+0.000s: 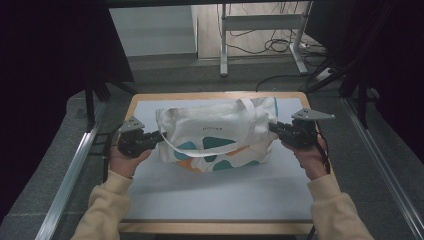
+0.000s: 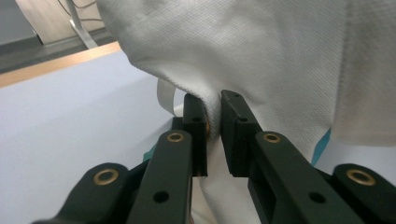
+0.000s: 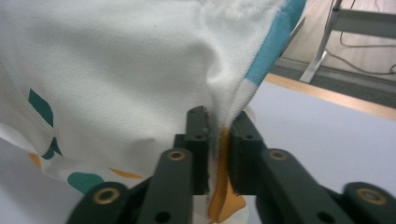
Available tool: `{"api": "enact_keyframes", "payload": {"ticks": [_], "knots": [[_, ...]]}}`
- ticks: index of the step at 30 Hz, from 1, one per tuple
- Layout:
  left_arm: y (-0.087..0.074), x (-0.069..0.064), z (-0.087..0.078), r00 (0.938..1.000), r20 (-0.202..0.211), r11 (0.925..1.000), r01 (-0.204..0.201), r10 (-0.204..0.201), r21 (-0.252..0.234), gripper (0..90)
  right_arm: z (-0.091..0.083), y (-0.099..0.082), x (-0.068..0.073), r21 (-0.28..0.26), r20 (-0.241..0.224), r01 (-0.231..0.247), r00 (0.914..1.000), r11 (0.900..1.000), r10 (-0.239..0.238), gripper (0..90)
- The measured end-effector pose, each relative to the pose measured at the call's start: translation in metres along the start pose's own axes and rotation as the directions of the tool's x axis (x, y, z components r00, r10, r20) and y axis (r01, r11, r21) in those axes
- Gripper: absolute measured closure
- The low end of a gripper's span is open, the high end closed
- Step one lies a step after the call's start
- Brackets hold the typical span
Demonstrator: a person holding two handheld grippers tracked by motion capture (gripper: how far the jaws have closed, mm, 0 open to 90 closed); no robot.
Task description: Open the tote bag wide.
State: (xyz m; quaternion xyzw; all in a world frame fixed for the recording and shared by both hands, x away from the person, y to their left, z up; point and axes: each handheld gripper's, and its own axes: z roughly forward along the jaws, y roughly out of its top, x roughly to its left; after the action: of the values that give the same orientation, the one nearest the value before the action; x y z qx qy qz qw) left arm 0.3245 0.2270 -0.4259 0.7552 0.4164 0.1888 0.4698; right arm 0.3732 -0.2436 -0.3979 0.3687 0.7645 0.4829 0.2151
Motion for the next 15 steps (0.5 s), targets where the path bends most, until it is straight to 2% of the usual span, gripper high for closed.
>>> {"api": "enact_keyframes", "payload": {"ticks": [1, 8, 12, 15], "knots": [[-0.001, 0.000, -0.002, 1.0000, -0.002, 0.9999, -0.005, 0.004, -0.010, 81.8, -0.003, 0.000, 0.003, -0.010, 0.011, 0.023, 0.9997, 0.9997, -0.023, 84.0], [-0.005, -0.002, -0.013, 0.9999, -0.006, 0.9987, -0.013, 0.012, -0.049, 82.5, -0.013, -0.007, 0.005, -0.065, 0.010, 0.029, 0.9995, 0.9974, -0.028, 84.7], [-0.014, -0.005, -0.018, 0.9999, -0.001, 0.9975, -0.016, 0.016, -0.069, 82.6, -0.021, -0.019, 0.009, -0.108, -0.003, 0.030, 0.9995, 0.9937, -0.030, 84.8], [-0.020, -0.009, -0.020, 0.9999, 0.003, 0.9969, -0.015, 0.016, -0.077, 82.7, -0.024, -0.026, 0.010, -0.112, -0.011, 0.035, 0.9993, 0.9930, -0.037, 85.0]]}}
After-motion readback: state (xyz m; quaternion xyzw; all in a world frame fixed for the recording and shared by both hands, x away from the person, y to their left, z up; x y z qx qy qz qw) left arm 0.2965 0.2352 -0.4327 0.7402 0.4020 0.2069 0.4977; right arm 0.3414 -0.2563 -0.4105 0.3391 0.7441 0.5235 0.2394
